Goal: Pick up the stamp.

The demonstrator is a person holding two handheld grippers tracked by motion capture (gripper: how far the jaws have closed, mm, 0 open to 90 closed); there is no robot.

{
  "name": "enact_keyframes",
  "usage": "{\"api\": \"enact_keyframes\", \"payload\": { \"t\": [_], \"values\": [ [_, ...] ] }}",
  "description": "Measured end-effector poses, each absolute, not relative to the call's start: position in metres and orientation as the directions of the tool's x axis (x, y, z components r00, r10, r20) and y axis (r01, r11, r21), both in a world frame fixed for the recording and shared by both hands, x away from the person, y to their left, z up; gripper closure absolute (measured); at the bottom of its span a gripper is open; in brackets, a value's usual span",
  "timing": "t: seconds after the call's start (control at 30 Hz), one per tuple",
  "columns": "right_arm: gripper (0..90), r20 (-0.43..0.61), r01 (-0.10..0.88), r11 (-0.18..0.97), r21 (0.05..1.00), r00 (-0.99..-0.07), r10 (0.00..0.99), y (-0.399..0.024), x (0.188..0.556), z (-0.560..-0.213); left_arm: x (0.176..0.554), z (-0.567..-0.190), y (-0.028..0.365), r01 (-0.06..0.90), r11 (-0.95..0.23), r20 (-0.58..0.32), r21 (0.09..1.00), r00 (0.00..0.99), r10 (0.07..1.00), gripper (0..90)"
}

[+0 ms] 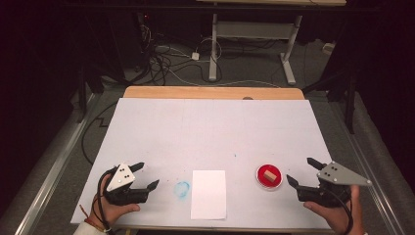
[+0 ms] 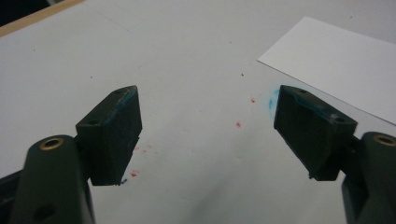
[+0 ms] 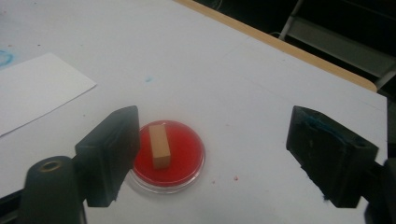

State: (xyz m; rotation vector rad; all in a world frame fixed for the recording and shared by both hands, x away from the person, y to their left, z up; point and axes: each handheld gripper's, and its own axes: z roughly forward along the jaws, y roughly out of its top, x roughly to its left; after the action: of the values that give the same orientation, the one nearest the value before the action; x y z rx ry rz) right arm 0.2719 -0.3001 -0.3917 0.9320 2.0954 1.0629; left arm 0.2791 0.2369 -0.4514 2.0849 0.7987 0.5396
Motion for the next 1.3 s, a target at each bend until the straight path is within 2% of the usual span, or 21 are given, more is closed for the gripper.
{"api": "enact_keyframes", "payload": {
  "t": [0.1, 0.17, 0.2, 0.4, 0.57, 0.87, 1.03, 1.3],
  "values": [
    [30.9, -0.210, 0.334, 0.494, 0.803, -0.616, 0.759, -0.299, 0.281, -0.383, 0.279, -0.452, 0.235, 0.358, -0.472, 0.100, 0.806, 0.703, 0.704, 22.5],
    [30.7, -0.206, 0.365, 0.519, 0.773, -0.630, 0.749, -0.296, 0.287, -0.379, 0.279, -0.452, 0.235, 0.360, -0.472, 0.098, 0.804, 0.704, 0.704, 22.5],
    [35.5, -0.192, 0.389, 0.549, 0.740, -0.660, 0.727, -0.293, 0.292, -0.378, 0.280, -0.453, 0.234, 0.366, -0.479, 0.097, 0.798, 0.706, 0.701, 22.4],
    [36.6, -0.164, 0.476, 0.660, 0.581, -0.726, 0.668, -0.272, 0.317, -0.380, 0.280, -0.454, 0.234, 0.367, -0.484, 0.089, 0.794, 0.718, 0.690, 22.4],
    [40.3, -0.162, 0.499, 0.734, 0.460, -0.766, 0.622, -0.253, 0.331, -0.389, 0.279, -0.455, 0.233, 0.368, -0.492, 0.092, 0.789, 0.721, 0.687, 22.4],
    [51.7, -0.125, 0.518, 0.781, 0.349, -0.800, 0.587, -0.232, 0.349, -0.404, 0.279, -0.455, 0.231, 0.365, -0.510, 0.103, 0.779, 0.728, 0.678, 22.5],
    [56.8, -0.115, 0.528, 0.785, 0.324, -0.801, 0.587, -0.228, 0.354, -0.409, 0.278, -0.456, 0.231, 0.364, -0.514, 0.104, 0.777, 0.731, 0.674, 22.5],
    [72.4, -0.112, 0.513, 0.809, 0.287, -0.821, 0.560, -0.221, 0.358, -0.417, 0.278, -0.456, 0.230, 0.364, -0.517, 0.103, 0.775, 0.734, 0.671, 22.4]
  ]
}}
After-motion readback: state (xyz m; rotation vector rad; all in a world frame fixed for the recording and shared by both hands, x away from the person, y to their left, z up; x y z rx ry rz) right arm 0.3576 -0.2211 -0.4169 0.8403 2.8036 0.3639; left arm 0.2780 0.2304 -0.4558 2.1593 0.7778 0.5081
